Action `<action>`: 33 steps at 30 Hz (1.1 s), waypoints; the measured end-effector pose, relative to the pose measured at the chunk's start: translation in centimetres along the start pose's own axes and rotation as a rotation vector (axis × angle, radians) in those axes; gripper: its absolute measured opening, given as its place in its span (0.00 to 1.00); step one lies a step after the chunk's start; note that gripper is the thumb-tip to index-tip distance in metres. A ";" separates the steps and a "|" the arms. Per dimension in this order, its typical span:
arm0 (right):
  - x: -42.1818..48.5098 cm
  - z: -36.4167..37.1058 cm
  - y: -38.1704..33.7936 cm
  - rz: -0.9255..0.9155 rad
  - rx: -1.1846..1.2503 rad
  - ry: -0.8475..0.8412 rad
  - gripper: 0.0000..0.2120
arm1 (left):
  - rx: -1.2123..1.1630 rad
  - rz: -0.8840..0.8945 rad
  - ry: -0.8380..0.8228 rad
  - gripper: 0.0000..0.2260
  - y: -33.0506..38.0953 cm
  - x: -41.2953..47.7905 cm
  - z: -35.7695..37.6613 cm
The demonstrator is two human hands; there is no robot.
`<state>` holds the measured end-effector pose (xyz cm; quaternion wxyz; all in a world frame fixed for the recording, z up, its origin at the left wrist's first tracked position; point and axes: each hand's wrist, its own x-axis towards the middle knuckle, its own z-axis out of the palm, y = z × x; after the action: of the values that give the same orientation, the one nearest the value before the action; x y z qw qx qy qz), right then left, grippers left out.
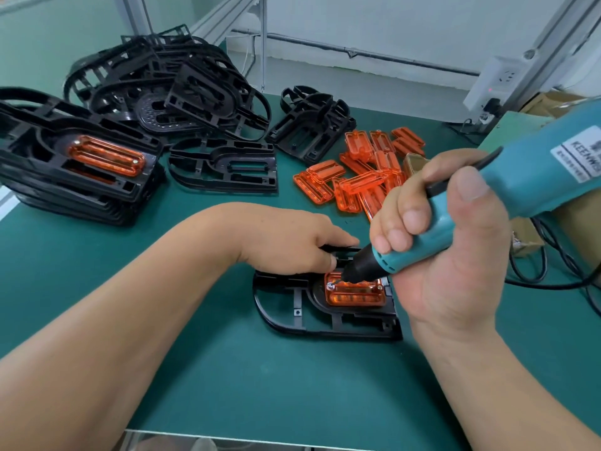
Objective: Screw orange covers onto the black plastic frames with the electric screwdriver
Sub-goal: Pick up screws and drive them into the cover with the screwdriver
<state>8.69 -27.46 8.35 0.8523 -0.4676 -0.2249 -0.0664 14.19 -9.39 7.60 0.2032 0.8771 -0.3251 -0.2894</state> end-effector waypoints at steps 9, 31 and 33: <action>0.0 0.2 0.0 0.022 -0.030 -0.023 0.19 | 0.000 -0.004 0.007 0.12 0.5 -0.3 0.0; 0.1 0.4 0.0 0.005 -0.054 -0.085 0.19 | -0.052 0.032 0.014 0.10 1.1 -0.6 0.1; 0.2 0.7 0.0 0.015 -0.047 -0.132 0.19 | -0.034 0.017 0.014 0.12 1.3 -0.5 0.1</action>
<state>8.63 -26.83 8.77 0.8248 -0.4926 -0.2754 -0.0343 13.24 -9.93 8.44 0.2230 0.8728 -0.3260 -0.2869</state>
